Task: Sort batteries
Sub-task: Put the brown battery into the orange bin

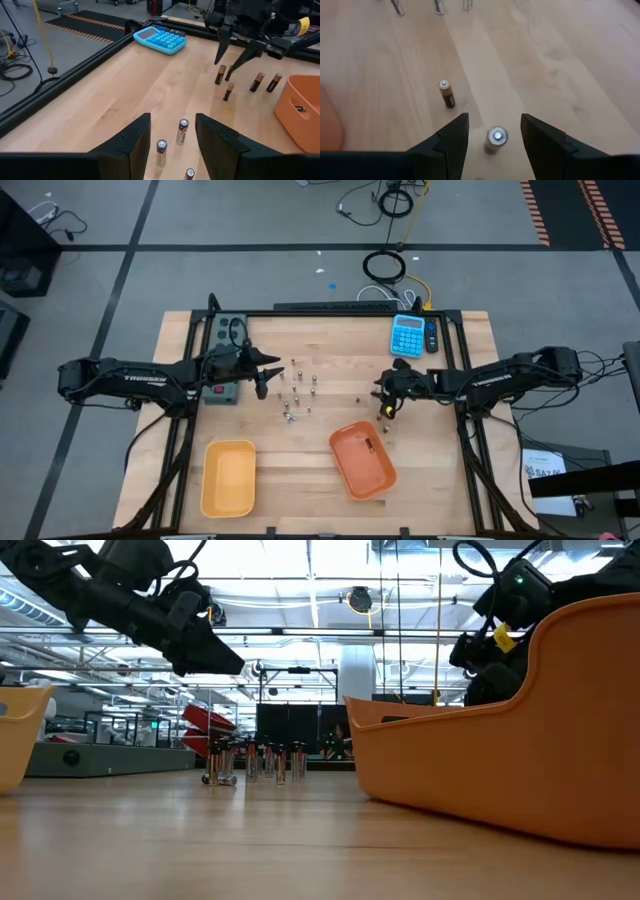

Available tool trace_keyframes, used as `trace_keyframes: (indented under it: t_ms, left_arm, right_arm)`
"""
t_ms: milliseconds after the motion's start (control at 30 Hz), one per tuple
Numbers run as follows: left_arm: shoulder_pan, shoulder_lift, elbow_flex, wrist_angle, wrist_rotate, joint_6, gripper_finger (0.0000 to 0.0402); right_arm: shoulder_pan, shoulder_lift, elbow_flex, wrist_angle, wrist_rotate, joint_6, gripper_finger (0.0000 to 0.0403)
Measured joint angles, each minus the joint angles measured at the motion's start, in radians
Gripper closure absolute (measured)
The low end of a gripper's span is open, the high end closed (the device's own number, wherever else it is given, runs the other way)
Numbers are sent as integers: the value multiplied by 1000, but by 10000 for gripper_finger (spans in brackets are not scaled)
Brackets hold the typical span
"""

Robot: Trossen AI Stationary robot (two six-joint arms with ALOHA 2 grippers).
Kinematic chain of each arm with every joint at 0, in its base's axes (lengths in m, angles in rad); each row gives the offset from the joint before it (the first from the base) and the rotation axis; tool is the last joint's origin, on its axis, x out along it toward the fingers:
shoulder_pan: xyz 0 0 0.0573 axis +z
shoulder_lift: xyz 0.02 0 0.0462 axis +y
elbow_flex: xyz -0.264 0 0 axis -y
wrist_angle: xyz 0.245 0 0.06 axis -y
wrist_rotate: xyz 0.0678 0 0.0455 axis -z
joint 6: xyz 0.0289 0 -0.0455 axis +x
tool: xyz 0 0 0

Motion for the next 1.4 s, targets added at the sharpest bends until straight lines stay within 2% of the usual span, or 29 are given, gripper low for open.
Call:
trace_keyframes:
  t_ms: [267, 367, 567, 767, 967, 1167, 1400]
  left_arm:
    - [0, 0, 0, -1, 0, 1, 237]
    - [0, 0, 0, -1, 0, 3, 237]
    - [0, 0, 0, -1, 0, 24, 237]
    - [0, 0, 0, -3, -1, 23, 237]
    - [0, 0, 0, -33, 0, 20, 237]
    - [3, -1, 0, -40, -1, 19, 237]
    - [3, -1, 5, -24, -1, -41, 237]
  right_arm:
    - [0, 0, -37, 16, 11, 27, 243]
    - [0, 0, -50, 39, 12, 27, 281]
    - [0, 0, -65, 73, 2, 26, 392]
    - [0, 0, -65, 78, 4, 22, 402]
    - [4, -48, -37, 87, 29, 25, 382]
    - [33, -145, -36, 91, 38, 20, 329]
    - [92, -206, -189, 205, 91, 96, 255]
